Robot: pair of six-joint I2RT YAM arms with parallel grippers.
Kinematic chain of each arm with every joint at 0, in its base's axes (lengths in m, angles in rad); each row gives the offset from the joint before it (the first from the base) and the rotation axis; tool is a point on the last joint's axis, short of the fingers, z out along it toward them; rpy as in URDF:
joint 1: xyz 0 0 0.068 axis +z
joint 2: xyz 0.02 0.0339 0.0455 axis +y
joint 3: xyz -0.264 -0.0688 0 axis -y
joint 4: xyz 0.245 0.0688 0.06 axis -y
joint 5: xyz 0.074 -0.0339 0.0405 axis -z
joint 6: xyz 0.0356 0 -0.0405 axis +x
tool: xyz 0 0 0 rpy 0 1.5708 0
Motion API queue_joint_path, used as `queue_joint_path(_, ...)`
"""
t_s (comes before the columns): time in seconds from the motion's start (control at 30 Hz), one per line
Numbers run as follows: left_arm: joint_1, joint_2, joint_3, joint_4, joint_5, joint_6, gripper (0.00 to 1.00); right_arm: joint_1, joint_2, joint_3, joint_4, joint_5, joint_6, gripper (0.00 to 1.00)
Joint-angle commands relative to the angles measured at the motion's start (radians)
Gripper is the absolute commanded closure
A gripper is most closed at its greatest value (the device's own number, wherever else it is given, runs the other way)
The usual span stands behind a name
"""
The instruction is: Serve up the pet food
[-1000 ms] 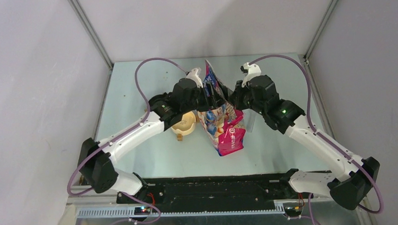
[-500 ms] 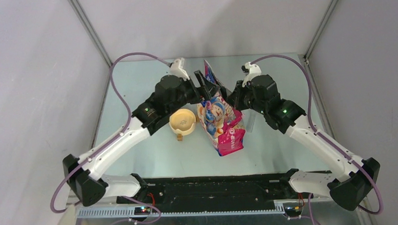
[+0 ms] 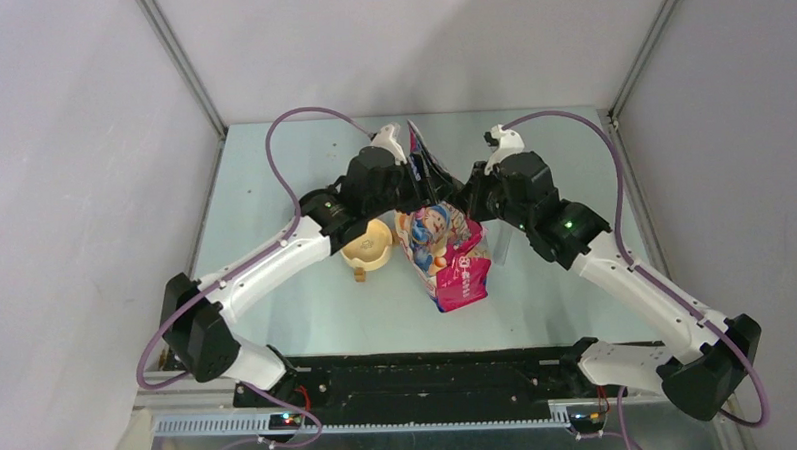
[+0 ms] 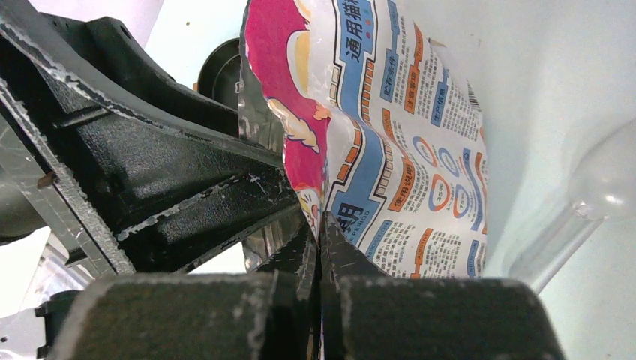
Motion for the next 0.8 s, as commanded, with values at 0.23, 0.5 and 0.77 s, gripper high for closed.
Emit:
queue_joint_path(0.23,-0.006,0.037,0.057,0.008,0.005,-0.017,0.39,0.133,-0.022,0.005,-0.006,0.099,-0.135,1.00)
queue_joint_path(0.5,-0.007,0.073,0.111,-0.091,0.002,-0.001,0.78,0.145,-0.036,-0.014,-0.004,0.142,-0.144,1.00)
queue_joint_path(0.77,-0.034,-0.130,-0.032,-0.111,-0.137,0.030,1.00,0.060,-0.089,-0.013,-0.072,0.416,-0.148,1.00)
